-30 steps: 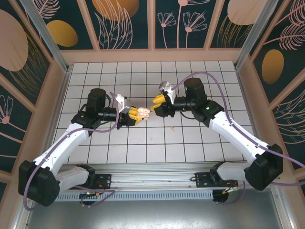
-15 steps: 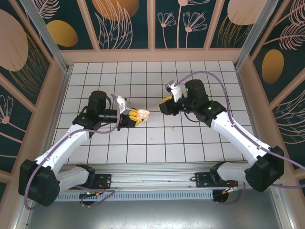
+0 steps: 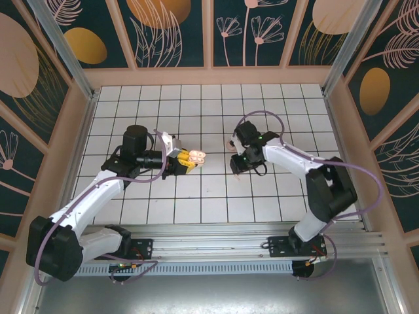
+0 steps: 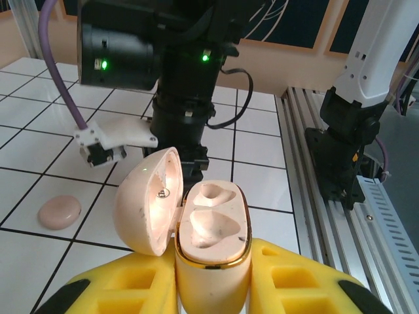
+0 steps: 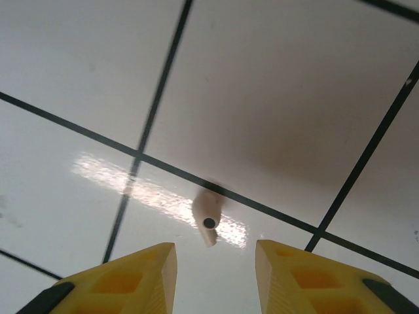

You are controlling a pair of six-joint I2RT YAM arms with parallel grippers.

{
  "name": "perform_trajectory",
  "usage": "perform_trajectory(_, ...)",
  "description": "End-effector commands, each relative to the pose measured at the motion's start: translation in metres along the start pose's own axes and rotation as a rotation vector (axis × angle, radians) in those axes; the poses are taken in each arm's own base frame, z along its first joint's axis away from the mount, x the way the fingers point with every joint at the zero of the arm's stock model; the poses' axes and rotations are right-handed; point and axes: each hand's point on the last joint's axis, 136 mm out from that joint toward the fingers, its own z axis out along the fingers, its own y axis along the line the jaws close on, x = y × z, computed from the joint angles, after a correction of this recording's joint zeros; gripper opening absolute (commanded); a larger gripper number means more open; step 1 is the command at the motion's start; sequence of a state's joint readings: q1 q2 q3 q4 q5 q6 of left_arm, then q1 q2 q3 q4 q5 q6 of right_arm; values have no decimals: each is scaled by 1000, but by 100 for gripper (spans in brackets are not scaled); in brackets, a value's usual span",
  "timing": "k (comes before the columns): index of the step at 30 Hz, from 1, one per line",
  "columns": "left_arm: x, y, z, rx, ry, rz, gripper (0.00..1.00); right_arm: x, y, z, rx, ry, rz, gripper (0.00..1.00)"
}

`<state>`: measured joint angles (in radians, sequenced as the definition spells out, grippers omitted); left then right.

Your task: Insert the wireless bluetooth earbuds into the charging case

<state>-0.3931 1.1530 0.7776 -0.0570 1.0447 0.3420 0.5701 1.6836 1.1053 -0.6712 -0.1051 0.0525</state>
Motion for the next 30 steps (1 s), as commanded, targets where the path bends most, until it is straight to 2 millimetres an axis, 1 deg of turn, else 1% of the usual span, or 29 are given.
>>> perform_trajectory(1,-1,-2,1,13,-8,16,26,-9,-6,-2,39,2,-10,37)
perform_trajectory(8,-2,-4,0,16,-13,18,27,-9,-2,15,7,38,-21,37)
perform_trajectory(14,-3,-4,1,21,-13,16,27,-11,3,20,-10,51,-25,34)
perform_trajectory(19,-2,-4,1,27,-14,11,27,-8,3,25,-9,73,-25,33)
perform_trajectory(24,-3,-5,1,31,-16,10,27,-6,8,28,-23,84,-27,33)
perform_trajectory(30,-3,-5,1,34,-17,11,27,0,7,35,-18,111,-25,33)
